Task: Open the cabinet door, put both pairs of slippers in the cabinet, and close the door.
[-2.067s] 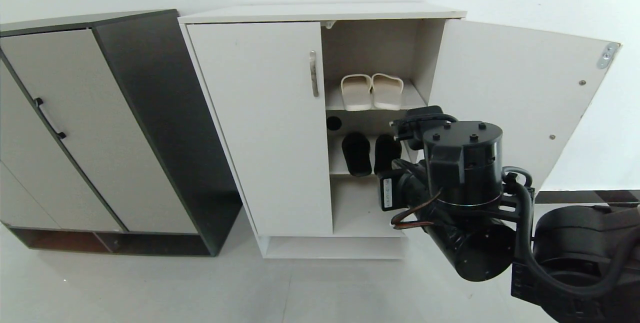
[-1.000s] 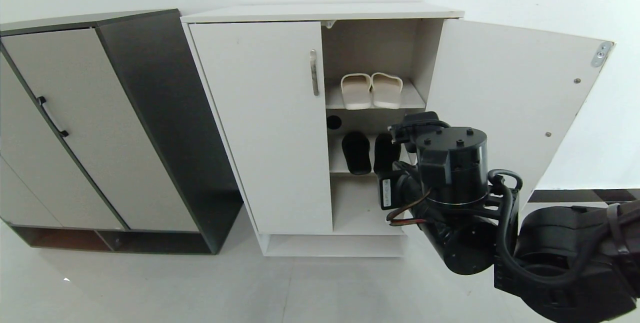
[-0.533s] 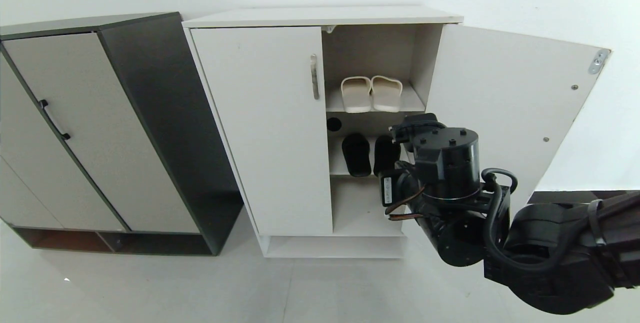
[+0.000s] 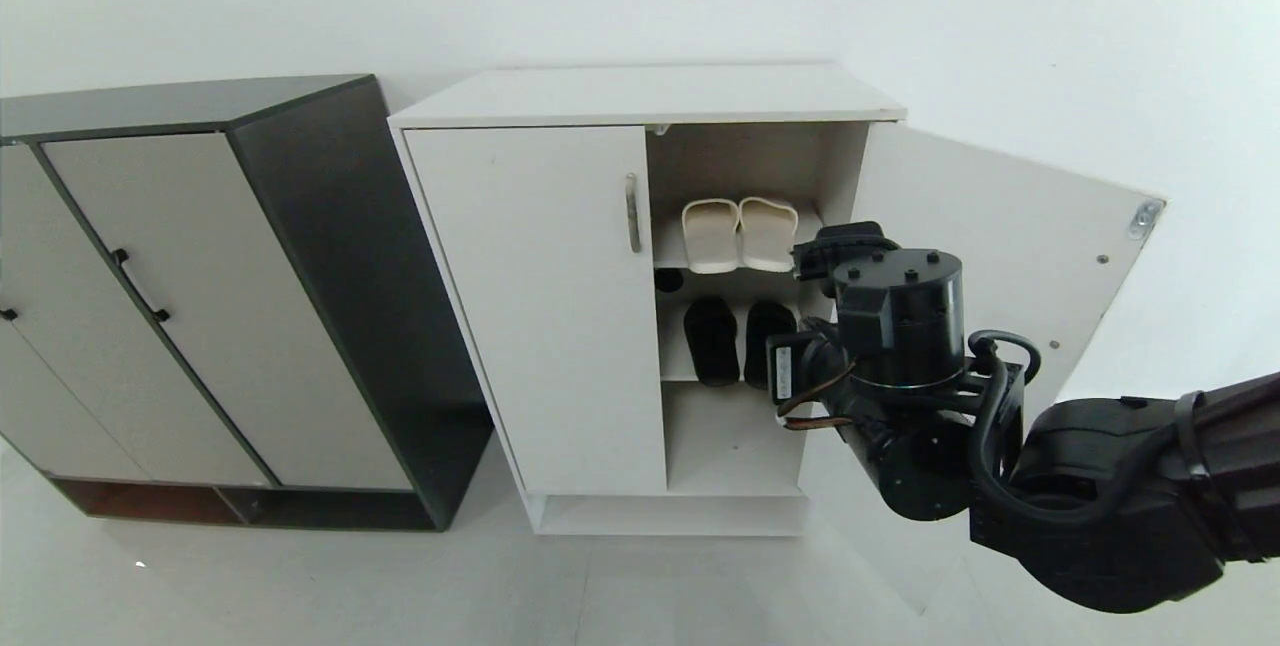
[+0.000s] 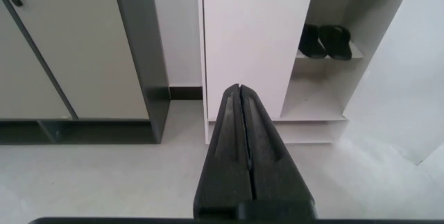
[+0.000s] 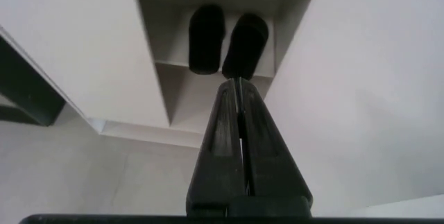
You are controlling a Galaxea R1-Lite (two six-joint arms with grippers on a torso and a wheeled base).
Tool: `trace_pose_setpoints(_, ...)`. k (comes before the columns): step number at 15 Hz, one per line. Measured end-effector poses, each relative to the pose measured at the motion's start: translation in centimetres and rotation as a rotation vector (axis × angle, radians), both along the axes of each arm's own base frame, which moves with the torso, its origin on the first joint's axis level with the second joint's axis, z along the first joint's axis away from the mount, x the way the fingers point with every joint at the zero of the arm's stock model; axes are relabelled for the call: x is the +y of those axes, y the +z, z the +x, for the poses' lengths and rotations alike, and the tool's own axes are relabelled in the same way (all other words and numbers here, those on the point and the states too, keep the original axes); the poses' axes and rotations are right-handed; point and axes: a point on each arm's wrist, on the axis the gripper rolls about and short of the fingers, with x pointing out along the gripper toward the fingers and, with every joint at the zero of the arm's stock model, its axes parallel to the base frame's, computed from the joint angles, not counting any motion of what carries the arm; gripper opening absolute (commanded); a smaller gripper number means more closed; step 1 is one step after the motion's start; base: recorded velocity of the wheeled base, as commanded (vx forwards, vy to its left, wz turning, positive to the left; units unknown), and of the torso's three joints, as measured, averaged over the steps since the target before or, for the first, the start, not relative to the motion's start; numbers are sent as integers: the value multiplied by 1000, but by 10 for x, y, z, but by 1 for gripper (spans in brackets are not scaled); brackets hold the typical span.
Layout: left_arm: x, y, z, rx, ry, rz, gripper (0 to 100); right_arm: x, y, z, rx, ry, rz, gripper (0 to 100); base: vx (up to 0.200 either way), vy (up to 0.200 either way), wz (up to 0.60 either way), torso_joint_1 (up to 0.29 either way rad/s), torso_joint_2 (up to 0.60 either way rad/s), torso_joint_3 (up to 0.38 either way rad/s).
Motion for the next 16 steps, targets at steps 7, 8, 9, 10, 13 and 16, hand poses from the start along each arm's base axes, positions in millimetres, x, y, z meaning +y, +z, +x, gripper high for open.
trace_pose_setpoints(7, 0, 0, 0, 0, -1, 0, 0, 0, 0, 1, -1, -1, 1, 0, 0, 0, 0, 153, -471, -323)
trace_pose_setpoints(8, 0, 0, 0, 0, -1, 0, 0, -1, 0, 1, -1, -3, 1, 0, 0, 0, 0, 178, -486, -310)
trace_pose_setpoints(9, 0, 0, 0, 0, -1, 0, 0, -1, 0, 2, -1, -6, 1, 0, 0, 0, 0, 193, -500, -310)
trace_pose_setpoints(10, 0, 0, 0, 0, -1, 0, 0, -1, 1, 2, -1, -5, 2, 0, 0, 0, 0, 198, -500, -320)
trace_pose_setpoints(13, 0, 0, 0, 0, -1, 0, 0, -2, 1, 2, -2, -6, 2, 0, 0, 0, 0, 201, -515, -315)
trace_pose_setpoints(16, 0, 0, 0, 0, -1, 0, 0, -2, 1, 2, -2, -7, 2, 0, 0, 0, 0, 220, -536, -310)
